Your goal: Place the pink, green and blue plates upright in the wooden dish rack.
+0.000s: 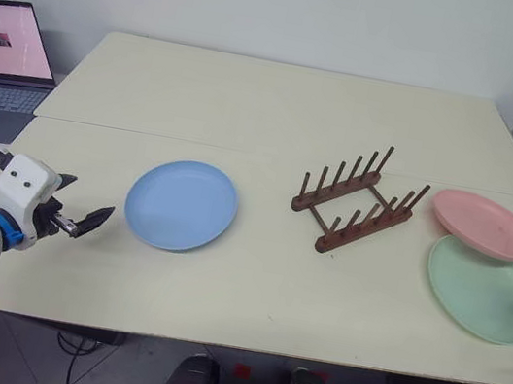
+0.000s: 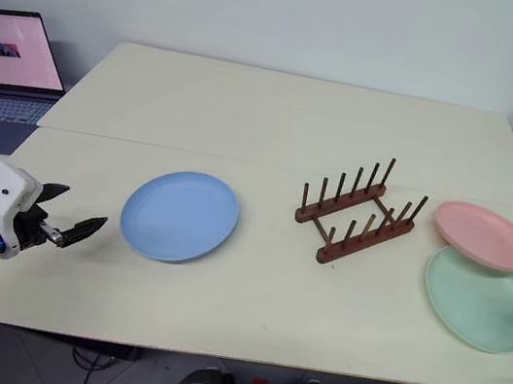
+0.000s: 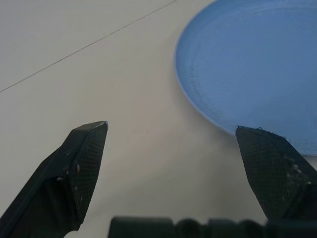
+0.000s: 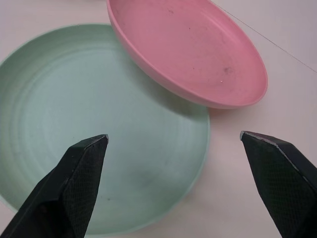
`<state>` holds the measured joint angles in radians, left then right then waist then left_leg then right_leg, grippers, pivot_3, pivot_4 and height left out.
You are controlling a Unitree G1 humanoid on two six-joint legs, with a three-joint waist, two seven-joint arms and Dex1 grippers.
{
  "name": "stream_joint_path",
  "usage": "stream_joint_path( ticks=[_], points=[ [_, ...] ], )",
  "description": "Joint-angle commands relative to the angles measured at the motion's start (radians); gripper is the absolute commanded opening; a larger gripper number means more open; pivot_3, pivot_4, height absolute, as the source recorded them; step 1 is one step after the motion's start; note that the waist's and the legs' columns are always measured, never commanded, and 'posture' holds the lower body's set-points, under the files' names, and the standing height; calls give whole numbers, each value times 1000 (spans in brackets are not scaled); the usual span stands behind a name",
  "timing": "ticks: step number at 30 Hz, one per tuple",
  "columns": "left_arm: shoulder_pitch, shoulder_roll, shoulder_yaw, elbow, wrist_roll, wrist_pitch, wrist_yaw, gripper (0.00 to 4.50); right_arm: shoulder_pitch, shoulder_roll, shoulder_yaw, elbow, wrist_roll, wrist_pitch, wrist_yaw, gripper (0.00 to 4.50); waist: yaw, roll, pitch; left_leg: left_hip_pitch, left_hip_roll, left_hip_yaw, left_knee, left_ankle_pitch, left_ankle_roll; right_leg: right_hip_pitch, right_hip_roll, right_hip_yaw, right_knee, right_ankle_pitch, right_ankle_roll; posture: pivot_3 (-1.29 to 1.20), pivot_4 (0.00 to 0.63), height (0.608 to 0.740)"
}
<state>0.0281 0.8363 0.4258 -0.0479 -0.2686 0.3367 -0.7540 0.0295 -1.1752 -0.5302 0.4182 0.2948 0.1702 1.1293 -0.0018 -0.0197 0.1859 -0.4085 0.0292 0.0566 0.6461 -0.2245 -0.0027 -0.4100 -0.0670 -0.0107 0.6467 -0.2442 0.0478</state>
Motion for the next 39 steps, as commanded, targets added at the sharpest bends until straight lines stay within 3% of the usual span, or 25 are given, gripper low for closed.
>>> stream_joint_path(
  ticks=[1,25,34,39],
  points=[
    [-1,12,20,-21,-3,-24,-4,4500,-10,-14,-26,-15,1,-12,-3,4480,0,0,0,0,0,0,0,0,0,0,0,0,0,0,0,0,150,725],
    [47,8,82,-21,-94,-29,-65,4500,-49,-5,-40,-28,41,26,19,4480,0,0,0,0,0,0,0,0,0,0,0,0,0,1,1,0,150,725],
    [52,6,-10,-187,-155,57,-137,4500,61,28,-104,-283,98,86,62,4480,2,0,0,0,0,0,0,0,0,1,0,0,0,1,1,0,150,725],
    [8,-37,-174,-375,-204,164,-117,4500,118,36,-108,-524,179,201,103,4480,2,0,0,1,0,0,1,0,0,1,0,0,0,1,1,0,150,725]
  ],
)
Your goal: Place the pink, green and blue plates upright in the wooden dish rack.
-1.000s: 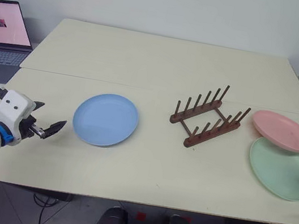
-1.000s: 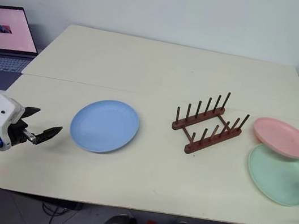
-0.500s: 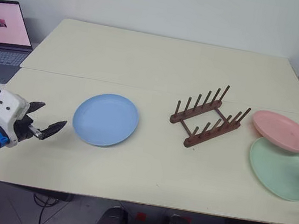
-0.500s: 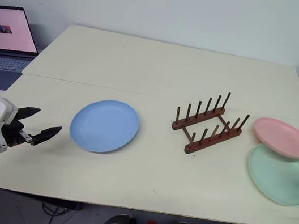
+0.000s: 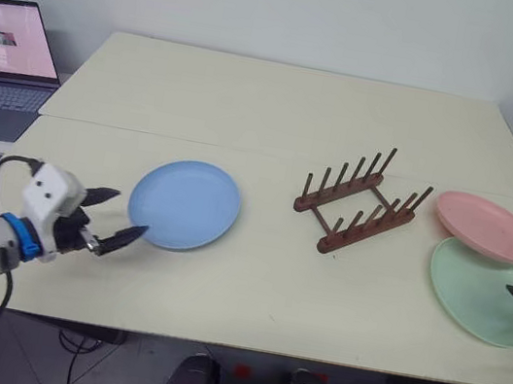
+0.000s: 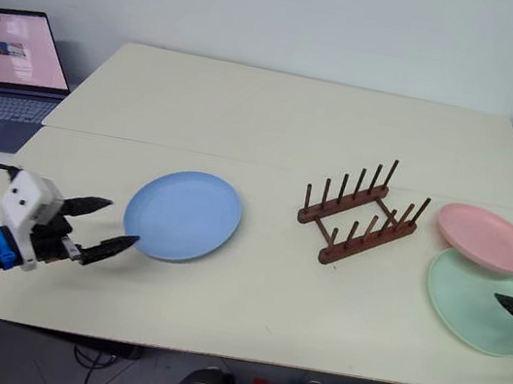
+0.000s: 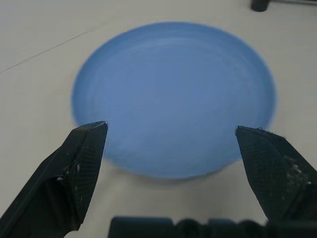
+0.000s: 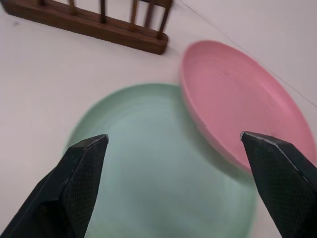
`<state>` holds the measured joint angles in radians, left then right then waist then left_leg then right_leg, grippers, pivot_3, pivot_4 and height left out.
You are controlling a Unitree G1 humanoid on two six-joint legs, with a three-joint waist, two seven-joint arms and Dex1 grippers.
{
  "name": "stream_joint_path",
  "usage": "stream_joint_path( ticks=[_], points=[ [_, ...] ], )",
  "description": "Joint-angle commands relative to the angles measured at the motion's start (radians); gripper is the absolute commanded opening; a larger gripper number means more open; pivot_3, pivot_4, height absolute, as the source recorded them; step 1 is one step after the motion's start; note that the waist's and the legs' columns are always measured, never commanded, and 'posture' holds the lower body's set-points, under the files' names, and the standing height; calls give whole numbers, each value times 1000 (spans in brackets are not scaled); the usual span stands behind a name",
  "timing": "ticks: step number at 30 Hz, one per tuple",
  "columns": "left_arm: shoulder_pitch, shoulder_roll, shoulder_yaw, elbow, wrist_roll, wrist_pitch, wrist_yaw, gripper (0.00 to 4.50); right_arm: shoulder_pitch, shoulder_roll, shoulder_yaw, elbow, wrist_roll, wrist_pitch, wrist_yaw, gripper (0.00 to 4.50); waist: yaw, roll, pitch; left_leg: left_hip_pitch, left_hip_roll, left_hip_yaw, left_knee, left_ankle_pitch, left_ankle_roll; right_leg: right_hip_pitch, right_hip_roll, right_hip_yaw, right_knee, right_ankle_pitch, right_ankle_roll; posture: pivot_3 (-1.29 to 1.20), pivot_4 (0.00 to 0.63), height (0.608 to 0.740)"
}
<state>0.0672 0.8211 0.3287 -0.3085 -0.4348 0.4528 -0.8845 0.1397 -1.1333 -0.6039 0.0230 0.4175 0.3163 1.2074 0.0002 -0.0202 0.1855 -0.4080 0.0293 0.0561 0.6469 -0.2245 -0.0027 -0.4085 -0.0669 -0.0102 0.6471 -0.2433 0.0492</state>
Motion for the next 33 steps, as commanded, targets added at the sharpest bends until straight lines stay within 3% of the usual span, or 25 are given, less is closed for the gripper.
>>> stream_joint_path(
  ticks=[1,4,9,20,33],
  points=[
    [-44,-32,-109,-138,-40,64,23,4500,13,-4,-31,-164,67,74,26,4480,0,0,0,0,0,0,0,0,0,0,0,0,0,0,0,0,150,725],
    [-110,-96,-244,-184,-21,100,64,4500,23,-2,-12,-273,102,128,31,4480,2,0,0,0,0,-1,1,0,0,1,1,0,0,1,1,0,150,725],
    [-243,-229,-429,-97,67,93,133,4500,4,1,9,-352,127,181,9,4480,6,-1,0,0,0,-3,3,0,0,3,4,0,0,2,3,0,150,725],
    [-409,-515,-667,220,242,-69,190,4500,2,23,23,-448,142,244,-22,4480,11,-1,0,-2,-1,-6,6,0,0,3,6,0,0,3,3,0,150,725],
    [-570,-787,-699,621,372,-242,292,4500,5,50,32,-514,150,285,-59,4480,14,-1,0,-8,-1,-10,18,-1,2,2,10,-1,0,6,-1,0,150,725]
  ],
)
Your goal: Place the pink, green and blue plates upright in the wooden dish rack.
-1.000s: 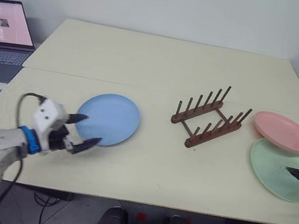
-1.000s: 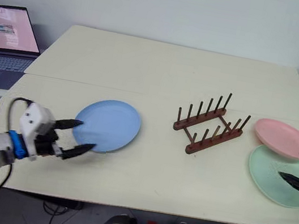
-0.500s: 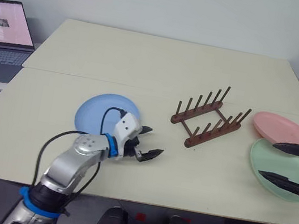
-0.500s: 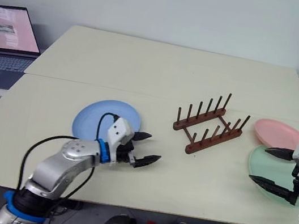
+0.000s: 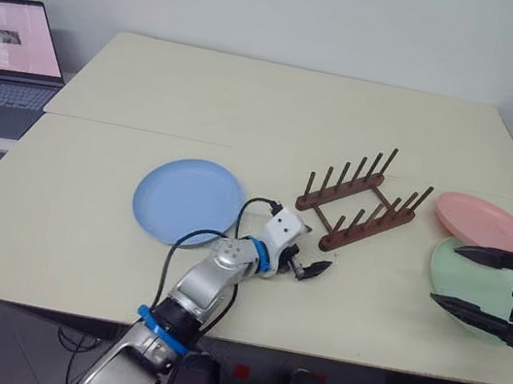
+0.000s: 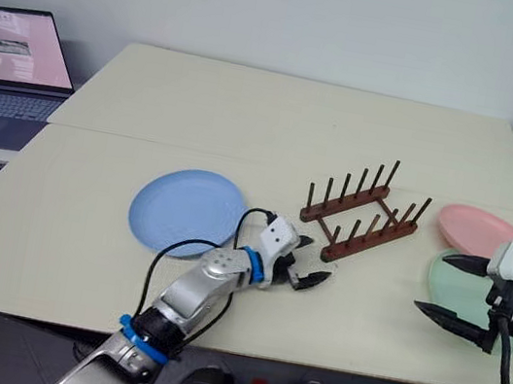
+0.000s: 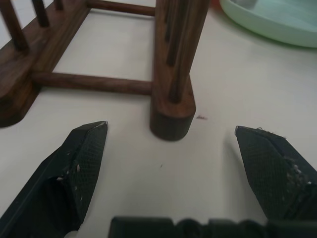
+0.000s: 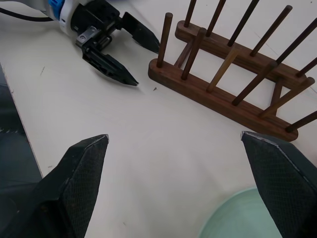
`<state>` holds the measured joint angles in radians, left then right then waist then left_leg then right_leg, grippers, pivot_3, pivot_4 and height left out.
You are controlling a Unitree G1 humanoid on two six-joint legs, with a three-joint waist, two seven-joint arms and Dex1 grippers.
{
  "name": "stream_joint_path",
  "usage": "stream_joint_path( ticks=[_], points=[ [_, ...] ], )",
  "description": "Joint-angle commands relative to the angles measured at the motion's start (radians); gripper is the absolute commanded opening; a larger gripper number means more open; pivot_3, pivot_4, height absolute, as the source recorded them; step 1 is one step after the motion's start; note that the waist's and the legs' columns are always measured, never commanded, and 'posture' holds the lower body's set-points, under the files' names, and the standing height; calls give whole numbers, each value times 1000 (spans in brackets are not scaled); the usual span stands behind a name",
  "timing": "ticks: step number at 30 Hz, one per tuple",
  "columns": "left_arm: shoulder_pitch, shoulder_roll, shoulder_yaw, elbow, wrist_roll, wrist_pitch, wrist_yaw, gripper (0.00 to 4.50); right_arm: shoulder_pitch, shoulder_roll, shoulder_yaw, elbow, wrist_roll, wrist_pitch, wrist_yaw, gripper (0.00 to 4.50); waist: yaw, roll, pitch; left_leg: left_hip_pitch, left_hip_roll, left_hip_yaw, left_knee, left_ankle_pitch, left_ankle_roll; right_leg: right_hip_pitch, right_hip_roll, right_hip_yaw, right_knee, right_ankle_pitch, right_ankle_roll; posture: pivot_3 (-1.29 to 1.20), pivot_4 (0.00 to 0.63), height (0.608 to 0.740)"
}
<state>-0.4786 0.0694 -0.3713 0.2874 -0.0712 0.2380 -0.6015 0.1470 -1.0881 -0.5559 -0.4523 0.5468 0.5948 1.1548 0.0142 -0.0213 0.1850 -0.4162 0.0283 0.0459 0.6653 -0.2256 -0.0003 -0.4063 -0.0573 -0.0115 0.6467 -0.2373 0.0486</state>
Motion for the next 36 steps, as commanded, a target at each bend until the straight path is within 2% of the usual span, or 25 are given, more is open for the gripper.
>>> stream_joint_path(
  ticks=[1,5,8,18,23,31,36],
  points=[
    [-31,-47,2,40,12,-32,14,4500,1,6,-17,-43,22,8,-7,4480,1,0,0,0,0,0,0,0,0,0,0,0,0,0,0,0,150,725],
    [-47,-89,15,90,21,-44,42,4500,-2,12,-14,-56,28,19,-17,4480,5,0,0,-1,0,-1,0,0,0,0,0,-1,-1,1,2,0,150,725],
    [-63,-123,19,128,29,-46,60,3919,-8,16,-5,-58,27,22,-27,4500,9,0,0,-1,0,-1,0,0,0,0,0,-1,-1,2,4,0,150,725],
    [-64,-110,23,129,51,-62,48,1072,-6,28,1,-64,29,24,-61,4500,9,0,0,-1,0,-1,0,0,0,0,0,-1,-1,2,4,0,150,725],
    [-57,-46,62,43,29,-38,3,1057,12,35,-26,-68,22,27,-73,4500,6,0,0,-1,0,-1,0,0,0,0,1,-1,-1,2,3,0,150,725],
    [-32,190,26,-165,-68,-20,-346,1057,135,33,-113,-86,5,20,-26,4500,7,1,-1,-1,1,-2,-2,0,0,-1,3,-2,0,1,1,0,150,725],
    [-57,224,-4,-150,-72,-73,-476,1057,175,32,-131,-94,-5,17,-7,4500,11,1,0,-2,1,-2,-1,0,0,-1,1,-1,-1,-1,-1,0,150,725]
  ],
)
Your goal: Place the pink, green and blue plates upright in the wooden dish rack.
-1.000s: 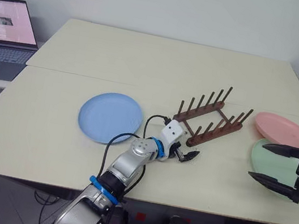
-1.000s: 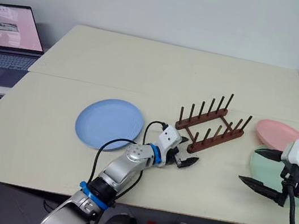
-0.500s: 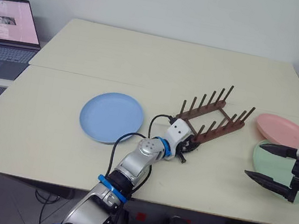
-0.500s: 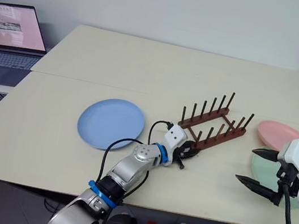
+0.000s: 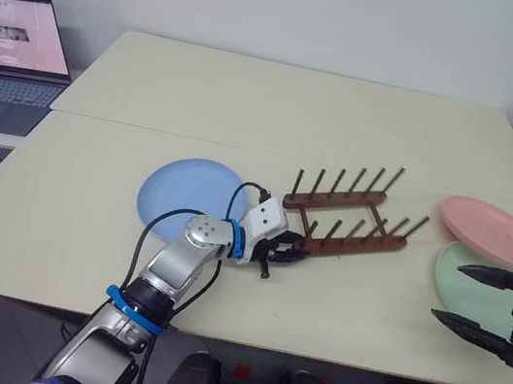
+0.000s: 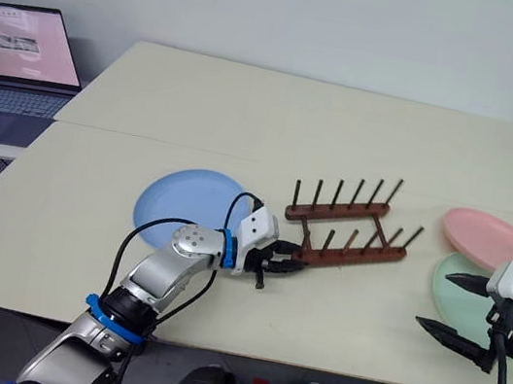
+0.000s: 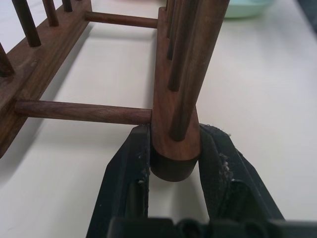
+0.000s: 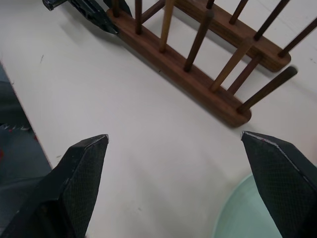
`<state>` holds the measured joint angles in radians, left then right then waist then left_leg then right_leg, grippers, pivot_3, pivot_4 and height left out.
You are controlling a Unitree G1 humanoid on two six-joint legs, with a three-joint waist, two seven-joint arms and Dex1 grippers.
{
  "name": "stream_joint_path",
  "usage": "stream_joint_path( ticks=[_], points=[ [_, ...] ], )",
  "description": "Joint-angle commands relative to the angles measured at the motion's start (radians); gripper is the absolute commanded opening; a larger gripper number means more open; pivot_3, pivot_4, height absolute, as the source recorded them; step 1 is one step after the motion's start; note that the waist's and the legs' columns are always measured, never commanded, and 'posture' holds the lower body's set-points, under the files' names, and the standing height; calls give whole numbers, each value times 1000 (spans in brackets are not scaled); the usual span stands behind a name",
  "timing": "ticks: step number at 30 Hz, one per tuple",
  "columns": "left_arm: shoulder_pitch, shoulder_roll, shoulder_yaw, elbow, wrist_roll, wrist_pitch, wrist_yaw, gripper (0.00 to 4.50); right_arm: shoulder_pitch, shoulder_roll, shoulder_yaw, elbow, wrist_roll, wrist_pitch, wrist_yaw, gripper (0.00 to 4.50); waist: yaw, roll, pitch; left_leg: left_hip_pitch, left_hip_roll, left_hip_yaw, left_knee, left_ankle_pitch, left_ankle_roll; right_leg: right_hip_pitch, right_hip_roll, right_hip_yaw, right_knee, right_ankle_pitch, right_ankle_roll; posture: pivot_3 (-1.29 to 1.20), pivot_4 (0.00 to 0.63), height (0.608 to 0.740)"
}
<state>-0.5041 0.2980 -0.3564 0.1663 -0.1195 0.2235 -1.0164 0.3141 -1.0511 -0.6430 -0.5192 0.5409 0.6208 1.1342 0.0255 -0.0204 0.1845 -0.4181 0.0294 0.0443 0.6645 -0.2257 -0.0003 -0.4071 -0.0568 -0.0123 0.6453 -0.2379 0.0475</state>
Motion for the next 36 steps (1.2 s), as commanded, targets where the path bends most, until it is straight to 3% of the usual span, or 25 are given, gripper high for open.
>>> stream_joint_path(
  ticks=[1,20,26,30,36],
  points=[
    [-42,-6,-26,-8,-16,-77,-79,1057,10,-3,-46,-31,1,-7,14,4500,-1,0,0,0,0,0,0,0,0,0,0,0,0,0,0,0,150,725],
    [-242,-121,-30,445,87,-335,-137,1057,46,27,-74,-88,5,24,-2,4500,-2,-1,0,0,-1,-1,0,0,0,0,2,-1,0,0,0,0,150,725],
    [-305,-123,-6,546,88,-394,-163,2870,39,28,-62,-94,6,31,-14,4500,-2,-1,1,0,-1,-1,0,0,0,0,2,-1,0,0,1,0,150,725],
    [-310,-70,34,498,64,-395,-172,3990,29,23,-32,-87,-18,20,-34,4500,-6,-1,1,0,-1,-1,0,0,0,0,2,-1,0,0,1,0,150,725],
    [-218,85,88,203,-15,-221,-255,3990,-10,21,61,-45,-113,-42,-93,4500,-14,-1,0,0,0,-1,-1,0,0,0,2,-1,1,0,1,0,150,725]
  ],
)
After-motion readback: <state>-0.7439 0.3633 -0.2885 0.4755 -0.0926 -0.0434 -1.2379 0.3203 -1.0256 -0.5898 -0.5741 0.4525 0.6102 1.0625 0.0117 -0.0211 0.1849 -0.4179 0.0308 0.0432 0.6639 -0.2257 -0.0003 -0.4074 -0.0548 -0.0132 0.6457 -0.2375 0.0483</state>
